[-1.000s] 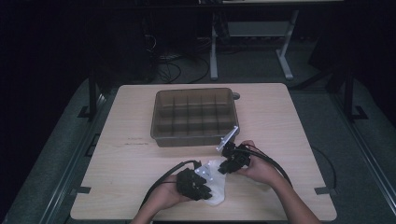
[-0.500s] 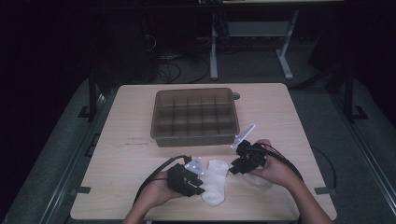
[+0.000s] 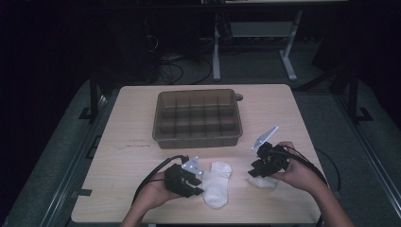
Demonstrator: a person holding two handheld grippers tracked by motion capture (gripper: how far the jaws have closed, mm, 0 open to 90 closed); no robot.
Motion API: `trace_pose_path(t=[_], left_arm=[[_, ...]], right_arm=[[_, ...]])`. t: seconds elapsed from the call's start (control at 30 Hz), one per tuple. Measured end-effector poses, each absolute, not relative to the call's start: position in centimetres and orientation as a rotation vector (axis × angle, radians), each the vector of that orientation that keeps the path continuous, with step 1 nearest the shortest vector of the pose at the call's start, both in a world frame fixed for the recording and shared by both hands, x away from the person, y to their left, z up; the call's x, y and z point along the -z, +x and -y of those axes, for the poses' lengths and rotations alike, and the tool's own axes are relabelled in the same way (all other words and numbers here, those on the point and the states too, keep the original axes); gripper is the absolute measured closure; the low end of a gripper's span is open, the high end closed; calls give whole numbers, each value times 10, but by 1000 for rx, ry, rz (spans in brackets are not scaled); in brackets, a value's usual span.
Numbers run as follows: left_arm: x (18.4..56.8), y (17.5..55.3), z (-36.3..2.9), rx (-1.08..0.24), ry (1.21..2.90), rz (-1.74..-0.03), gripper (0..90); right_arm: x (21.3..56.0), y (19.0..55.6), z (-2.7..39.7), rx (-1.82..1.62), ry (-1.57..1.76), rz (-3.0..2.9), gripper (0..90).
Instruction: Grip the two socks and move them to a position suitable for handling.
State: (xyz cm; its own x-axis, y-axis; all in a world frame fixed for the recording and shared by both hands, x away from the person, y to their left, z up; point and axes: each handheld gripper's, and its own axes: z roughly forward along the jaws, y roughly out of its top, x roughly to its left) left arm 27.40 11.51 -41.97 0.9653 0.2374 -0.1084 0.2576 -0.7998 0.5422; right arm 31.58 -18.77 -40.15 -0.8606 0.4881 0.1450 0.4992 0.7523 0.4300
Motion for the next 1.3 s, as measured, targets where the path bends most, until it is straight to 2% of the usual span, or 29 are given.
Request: trace_pose_path(t=[0.9,1.0,1.3], left_arm=[[425,278,-122,71,2531,-376,642],[425,278,-123,74,2526,-378,642],[427,278,-124,82,2524,-388,643]], right_arm=[[436,312,213,562,-881,2950,583],[437,310,212,556,-872,2971,601],[438,305,208,523,-878,3042,734]])
